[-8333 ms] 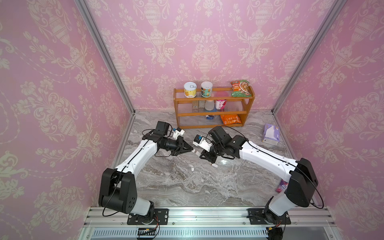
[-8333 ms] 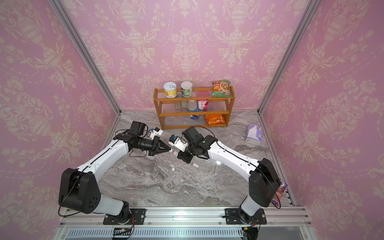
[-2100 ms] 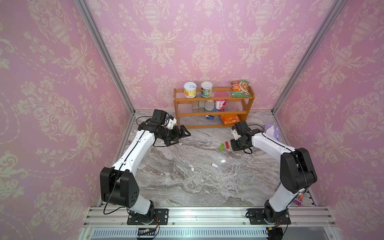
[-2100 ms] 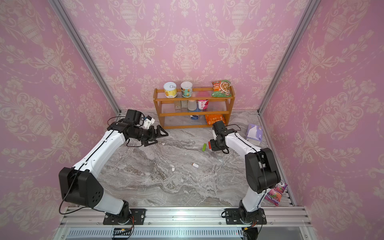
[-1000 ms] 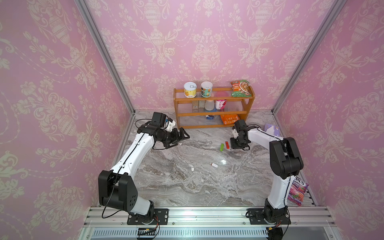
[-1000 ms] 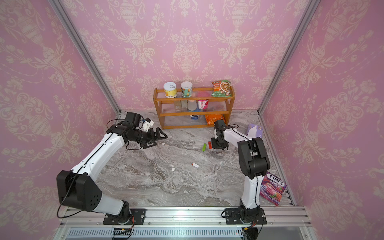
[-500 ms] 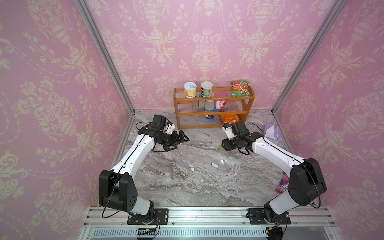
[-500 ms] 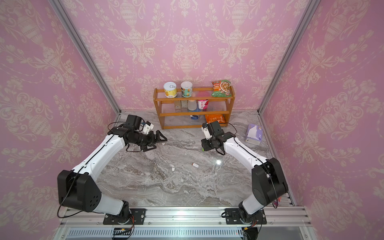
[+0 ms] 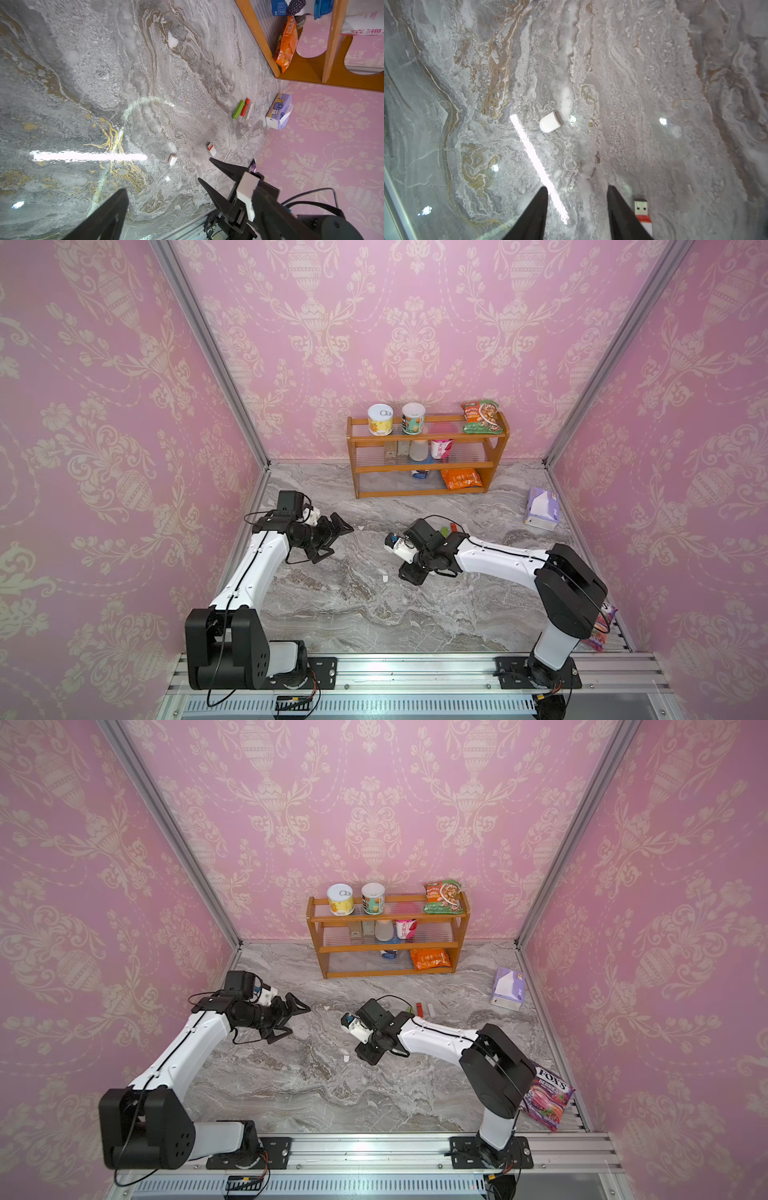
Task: Close the usb drive cover
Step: Pick up the cover from the center of the board.
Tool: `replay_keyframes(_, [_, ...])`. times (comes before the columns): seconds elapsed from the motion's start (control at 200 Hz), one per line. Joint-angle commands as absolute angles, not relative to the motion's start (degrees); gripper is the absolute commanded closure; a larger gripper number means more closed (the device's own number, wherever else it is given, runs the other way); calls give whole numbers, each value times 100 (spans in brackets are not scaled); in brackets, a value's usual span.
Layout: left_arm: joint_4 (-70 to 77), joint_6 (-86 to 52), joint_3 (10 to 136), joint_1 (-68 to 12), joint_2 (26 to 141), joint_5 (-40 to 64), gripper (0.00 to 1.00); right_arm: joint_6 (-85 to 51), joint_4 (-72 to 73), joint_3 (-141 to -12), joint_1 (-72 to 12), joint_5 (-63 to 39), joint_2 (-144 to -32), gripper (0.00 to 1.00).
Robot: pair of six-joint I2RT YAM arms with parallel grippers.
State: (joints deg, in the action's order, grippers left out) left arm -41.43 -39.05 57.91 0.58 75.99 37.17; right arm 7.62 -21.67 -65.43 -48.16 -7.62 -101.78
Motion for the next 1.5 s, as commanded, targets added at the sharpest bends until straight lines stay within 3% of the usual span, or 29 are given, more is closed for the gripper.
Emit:
replay_keyframes(0.0, [-4056, -4038, 5783, 97, 7430, 3885, 4, 1027, -2217, -6680, -5078, -321, -10452, 51])
replay_keyframes(0.465, [-4162, -3868, 5890, 243, 7477, 3968, 4, 802, -2061, -7349, -5520, 1041, -11331, 51])
replay_keyframes(1.496, [-4069, -3682, 5687, 369, 7605, 4148, 4, 1054, -2505, -8329, -5550, 46, -11989, 48])
